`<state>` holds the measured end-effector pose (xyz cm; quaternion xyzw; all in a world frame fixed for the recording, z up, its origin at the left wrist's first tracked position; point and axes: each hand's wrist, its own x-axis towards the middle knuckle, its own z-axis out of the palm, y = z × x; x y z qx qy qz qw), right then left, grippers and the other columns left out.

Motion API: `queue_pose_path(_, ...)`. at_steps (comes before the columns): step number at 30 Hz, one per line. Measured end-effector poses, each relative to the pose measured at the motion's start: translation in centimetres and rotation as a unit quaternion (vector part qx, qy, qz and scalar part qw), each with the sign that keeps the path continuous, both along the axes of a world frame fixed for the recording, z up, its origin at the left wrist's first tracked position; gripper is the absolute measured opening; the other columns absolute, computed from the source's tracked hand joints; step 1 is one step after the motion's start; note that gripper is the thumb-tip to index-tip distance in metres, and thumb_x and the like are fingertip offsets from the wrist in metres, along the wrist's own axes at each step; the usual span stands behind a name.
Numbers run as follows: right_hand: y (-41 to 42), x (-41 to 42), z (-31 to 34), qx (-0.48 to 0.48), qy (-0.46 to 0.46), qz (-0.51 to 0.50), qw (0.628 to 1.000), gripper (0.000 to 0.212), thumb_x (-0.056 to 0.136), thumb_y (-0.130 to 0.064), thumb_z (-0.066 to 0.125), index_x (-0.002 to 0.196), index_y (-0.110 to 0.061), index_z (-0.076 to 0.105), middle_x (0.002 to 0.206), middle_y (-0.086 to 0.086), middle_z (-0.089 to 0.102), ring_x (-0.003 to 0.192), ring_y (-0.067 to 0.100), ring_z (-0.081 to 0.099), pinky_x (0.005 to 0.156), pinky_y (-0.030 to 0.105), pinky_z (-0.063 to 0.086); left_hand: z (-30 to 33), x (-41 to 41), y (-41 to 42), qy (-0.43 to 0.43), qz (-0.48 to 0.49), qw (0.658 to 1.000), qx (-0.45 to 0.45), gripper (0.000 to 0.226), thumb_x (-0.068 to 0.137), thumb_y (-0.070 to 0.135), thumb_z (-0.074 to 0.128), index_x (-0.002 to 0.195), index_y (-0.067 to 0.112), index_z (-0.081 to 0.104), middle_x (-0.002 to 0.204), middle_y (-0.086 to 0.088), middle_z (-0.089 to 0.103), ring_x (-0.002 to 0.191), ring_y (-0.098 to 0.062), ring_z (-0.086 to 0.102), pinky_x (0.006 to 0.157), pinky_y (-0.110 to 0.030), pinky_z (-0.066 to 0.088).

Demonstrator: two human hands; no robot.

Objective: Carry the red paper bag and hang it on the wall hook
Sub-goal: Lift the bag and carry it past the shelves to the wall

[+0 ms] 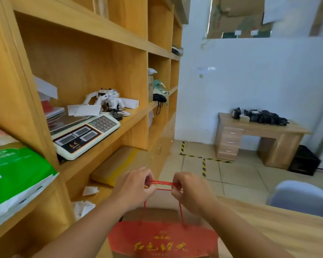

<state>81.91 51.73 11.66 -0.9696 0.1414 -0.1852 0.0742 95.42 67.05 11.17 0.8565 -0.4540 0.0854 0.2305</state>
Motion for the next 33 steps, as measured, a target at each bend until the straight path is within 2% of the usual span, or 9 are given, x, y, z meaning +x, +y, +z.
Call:
queue_pose_path(2,-1.7,1.9,0.2,0.003,-0.009,-0.010,1.000,0.013,0.096,-0.029,0.055,0.091,-0.020,0.063,0.090,-0.004,0.065,0.077,0.016,0.059,0.057,0.025,0.043,0.0,1.9,-1.8,0.011,0.002,1.000,-0.015,0.012,0.086,0.040,0.063,0.082,0.032,0.056,0.082,0.012,0.062,0.073,-0.009,0.057,0.060,-0.030,0.043)
queue_pose_path(5,-4.1,5.0,0.3,0.007,-0.013,-0.029,0.999,0.014,0.095,-0.029,0.055,0.090,-0.019,0.064,0.089,-0.003,0.065,0.077,0.018,0.059,0.063,0.034,0.052,-0.2,5.1,-4.7,0.028,-0.001,0.999,-0.031,0.009,0.088,0.039,0.063,0.085,0.032,0.058,0.083,0.012,0.065,0.075,-0.008,0.061,0.064,-0.032,0.050)
queue_pose_path(9,-7.3,9.6,0.4,-0.003,0.000,-0.051,0.999,0.013,0.095,-0.029,0.055,0.086,-0.022,0.059,0.088,-0.004,0.064,0.074,0.018,0.058,0.053,0.026,0.036,-0.8,10.0,-8.5,0.058,-0.022,0.997,-0.047,0.008,0.084,0.039,0.063,0.082,0.033,0.058,0.080,0.013,0.065,0.073,-0.006,0.062,0.067,-0.038,0.056)
queue_pose_path(13,-10.3,13.9,0.5,-0.007,0.003,-0.073,0.997,0.012,0.095,-0.030,0.056,0.086,-0.023,0.059,0.087,-0.006,0.062,0.073,0.017,0.058,0.055,0.026,0.040,-1.0,15.2,-12.1,0.086,-0.059,0.993,-0.053,0.010,0.079,0.044,0.057,0.078,0.034,0.057,0.079,0.014,0.064,0.074,-0.005,0.062,0.070,-0.041,0.059)
queue_pose_path(17,-12.9,17.8,0.7,-0.011,-0.003,-0.094,0.996,0.011,0.096,-0.030,0.058,0.088,-0.023,0.062,0.086,-0.006,0.063,0.072,0.015,0.055,0.050,0.021,0.030,-0.5,19.9,-15.5,0.103,-0.078,0.990,-0.061,0.021,0.071,0.052,0.050,0.077,0.033,0.058,0.079,0.014,0.067,0.077,-0.009,0.065,0.072,-0.042,0.059)
queue_pose_path(20,-14.7,20.4,0.9,-0.011,0.000,-0.108,0.994,0.011,0.096,-0.031,0.057,0.092,-0.023,0.063,0.089,-0.004,0.065,0.074,0.016,0.054,0.051,0.021,0.028,-0.5,23.0,-17.9,0.115,-0.090,0.986,-0.073,0.023,0.069,0.053,0.052,0.077,0.034,0.060,0.078,0.014,0.068,0.077,-0.011,0.067,0.072,-0.043,0.060)
queue_pose_path(25,-18.5,24.4,0.9,-0.006,-0.006,-0.133,0.991,0.014,0.098,-0.030,0.055,0.098,-0.021,0.065,0.098,-0.004,0.069,0.088,0.019,0.061,0.066,0.033,0.049,0.4,26.8,-21.9,0.126,-0.089,0.986,-0.068,0.016,0.075,0.050,0.060,0.081,0.035,0.064,0.083,0.017,0.069,0.081,-0.005,0.066,0.073,-0.042,0.061)
queue_pose_path(28,-21.3,27.0,0.6,0.004,-0.010,-0.143,0.990,0.014,0.100,-0.028,0.054,0.099,-0.020,0.066,0.100,-0.004,0.070,0.089,0.019,0.063,0.071,0.036,0.054,0.5,29.3,-24.8,0.121,-0.081,0.987,-0.062,0.005,0.085,0.038,0.068,0.086,0.033,0.066,0.087,0.016,0.070,0.084,-0.006,0.066,0.074,-0.040,0.061)
queue_pose_path(33,-27.1,30.7,0.1,0.018,-0.028,-0.156,0.987,0.014,0.102,-0.028,0.055,0.102,-0.020,0.067,0.101,-0.002,0.071,0.088,0.019,0.065,0.075,0.037,0.057,0.6,33.1,-30.9,0.118,-0.093,0.987,-0.056,0.002,0.089,0.033,0.069,0.089,0.033,0.067,0.091,0.015,0.069,0.087,-0.004,0.065,0.072,-0.032,0.056)
